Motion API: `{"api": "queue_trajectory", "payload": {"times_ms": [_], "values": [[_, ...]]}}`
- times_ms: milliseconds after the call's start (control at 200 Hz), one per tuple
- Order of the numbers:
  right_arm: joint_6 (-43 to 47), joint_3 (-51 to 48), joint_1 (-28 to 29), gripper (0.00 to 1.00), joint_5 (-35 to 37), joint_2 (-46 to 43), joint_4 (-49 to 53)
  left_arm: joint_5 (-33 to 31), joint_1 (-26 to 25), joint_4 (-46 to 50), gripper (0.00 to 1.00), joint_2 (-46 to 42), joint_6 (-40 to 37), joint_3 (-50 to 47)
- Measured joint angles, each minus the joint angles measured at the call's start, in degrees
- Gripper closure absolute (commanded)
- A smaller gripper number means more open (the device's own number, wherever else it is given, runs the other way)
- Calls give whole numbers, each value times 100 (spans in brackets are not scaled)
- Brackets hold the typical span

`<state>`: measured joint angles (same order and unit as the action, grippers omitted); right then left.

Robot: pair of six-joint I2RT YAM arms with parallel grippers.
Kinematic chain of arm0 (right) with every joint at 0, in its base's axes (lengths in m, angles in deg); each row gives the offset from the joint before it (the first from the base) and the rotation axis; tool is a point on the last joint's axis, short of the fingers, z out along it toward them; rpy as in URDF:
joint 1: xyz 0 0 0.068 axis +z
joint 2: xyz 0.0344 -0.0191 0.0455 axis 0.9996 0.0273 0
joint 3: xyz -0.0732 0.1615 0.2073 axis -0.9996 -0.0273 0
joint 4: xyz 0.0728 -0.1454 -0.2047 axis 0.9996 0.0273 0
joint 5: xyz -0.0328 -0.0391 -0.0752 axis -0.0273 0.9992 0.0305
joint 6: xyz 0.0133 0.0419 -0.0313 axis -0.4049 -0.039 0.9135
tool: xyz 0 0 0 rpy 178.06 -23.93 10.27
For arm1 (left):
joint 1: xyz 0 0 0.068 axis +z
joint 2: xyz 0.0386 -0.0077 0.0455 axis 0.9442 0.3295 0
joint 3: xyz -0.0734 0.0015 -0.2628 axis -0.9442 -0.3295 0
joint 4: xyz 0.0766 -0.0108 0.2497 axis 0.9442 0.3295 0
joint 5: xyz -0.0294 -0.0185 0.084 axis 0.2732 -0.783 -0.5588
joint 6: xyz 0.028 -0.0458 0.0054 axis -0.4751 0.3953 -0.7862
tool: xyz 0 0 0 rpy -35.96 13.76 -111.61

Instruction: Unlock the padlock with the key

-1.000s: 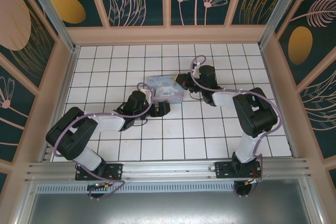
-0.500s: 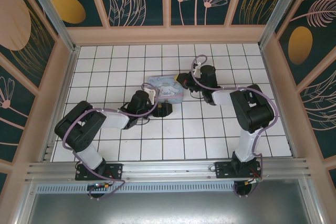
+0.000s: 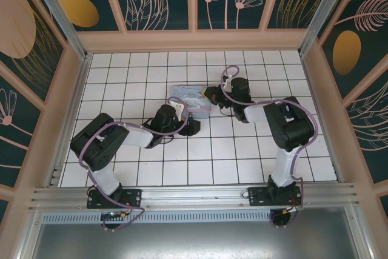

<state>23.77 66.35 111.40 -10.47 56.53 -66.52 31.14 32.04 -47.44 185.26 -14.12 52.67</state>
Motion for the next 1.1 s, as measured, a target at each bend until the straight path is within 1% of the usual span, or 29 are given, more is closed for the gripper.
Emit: {"api": "queue_trajectory", "payload": {"times_ms": [230,465,621,841,1101], "values": [[0,-37,7,100,2,26,-74,-413,-59,-356,8,129,-144,-42],[2,-37,7,100,4,31,-76,-470,-90,-798,8,428,-160,15],[2,-37,7,100,7,31,-76,-367,-111,-1010,8,610,-90,142],[2,-37,15,100,15,52,-87,-107,-138,-1189,7,625,133,146],[2,-37,39,100,50,52,-98,9,-142,-1344,6,645,474,127]]}}
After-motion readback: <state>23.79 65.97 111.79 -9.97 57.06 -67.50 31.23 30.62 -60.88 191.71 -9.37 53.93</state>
